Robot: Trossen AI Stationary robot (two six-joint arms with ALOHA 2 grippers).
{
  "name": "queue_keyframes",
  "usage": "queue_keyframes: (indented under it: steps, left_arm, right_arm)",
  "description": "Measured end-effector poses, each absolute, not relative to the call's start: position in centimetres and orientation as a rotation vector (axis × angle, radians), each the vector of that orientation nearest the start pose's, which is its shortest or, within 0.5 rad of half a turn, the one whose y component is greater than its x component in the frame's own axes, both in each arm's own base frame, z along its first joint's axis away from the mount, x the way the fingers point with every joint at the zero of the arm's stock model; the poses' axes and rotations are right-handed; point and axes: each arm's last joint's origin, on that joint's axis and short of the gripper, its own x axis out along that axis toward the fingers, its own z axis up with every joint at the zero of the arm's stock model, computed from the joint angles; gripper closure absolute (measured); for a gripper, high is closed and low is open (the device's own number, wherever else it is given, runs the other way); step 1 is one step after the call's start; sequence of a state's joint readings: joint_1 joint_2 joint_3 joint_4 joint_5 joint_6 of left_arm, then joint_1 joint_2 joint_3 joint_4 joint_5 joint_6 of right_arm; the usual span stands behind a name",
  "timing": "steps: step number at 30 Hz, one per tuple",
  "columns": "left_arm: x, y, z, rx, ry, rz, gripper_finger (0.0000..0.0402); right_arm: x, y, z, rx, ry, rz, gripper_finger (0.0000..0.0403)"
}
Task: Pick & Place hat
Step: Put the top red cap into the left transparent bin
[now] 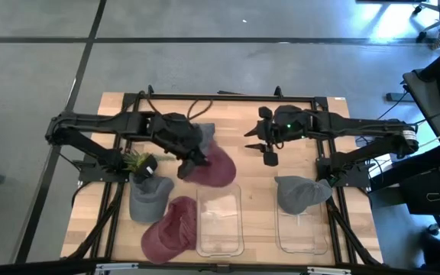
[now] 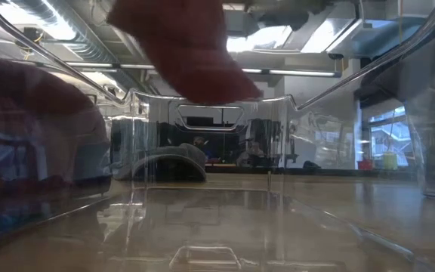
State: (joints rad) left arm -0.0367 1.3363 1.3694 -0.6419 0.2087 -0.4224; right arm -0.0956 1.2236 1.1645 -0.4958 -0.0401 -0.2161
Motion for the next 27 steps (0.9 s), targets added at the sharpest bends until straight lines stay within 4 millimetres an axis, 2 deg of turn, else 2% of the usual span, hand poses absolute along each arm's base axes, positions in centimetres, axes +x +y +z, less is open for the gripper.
queue_keyframes:
  steps: [3, 6, 9, 14, 20, 27]
  left_arm:
    - [29.1, -2.6, 37.9, -0.551, 0.698, -0.215, 0.0377]
    - [30.1, -3.8, 38.1, -0.57, 0.755, -0.366, 0.0377]
    - [30.9, -4.9, 38.4, -0.531, 0.806, -0.502, 0.0377]
    - [31.6, -6.1, 38.6, -0.411, 0.879, -0.574, 0.0377]
    - [33.1, -6.8, 37.1, -0.212, 0.847, -0.782, 0.0373]
    - [34.0, -5.7, 34.9, -0.133, 0.904, -0.847, 0.0376]
  right_arm:
    - [25.8, -2.5, 34.2, -0.181, 0.602, -0.016, 0.0229]
    - [25.6, -2.6, 33.7, -0.193, 0.663, -0.058, 0.023]
    - [25.3, -2.7, 33.5, -0.207, 0.704, -0.1, 0.023]
    - [25.1, -2.7, 33.2, -0.206, 0.737, -0.107, 0.023]
    - [25.1, -2.7, 33.1, -0.176, 0.747, -0.115, 0.023]
    - [25.1, -2.7, 33.2, -0.173, 0.737, -0.118, 0.023]
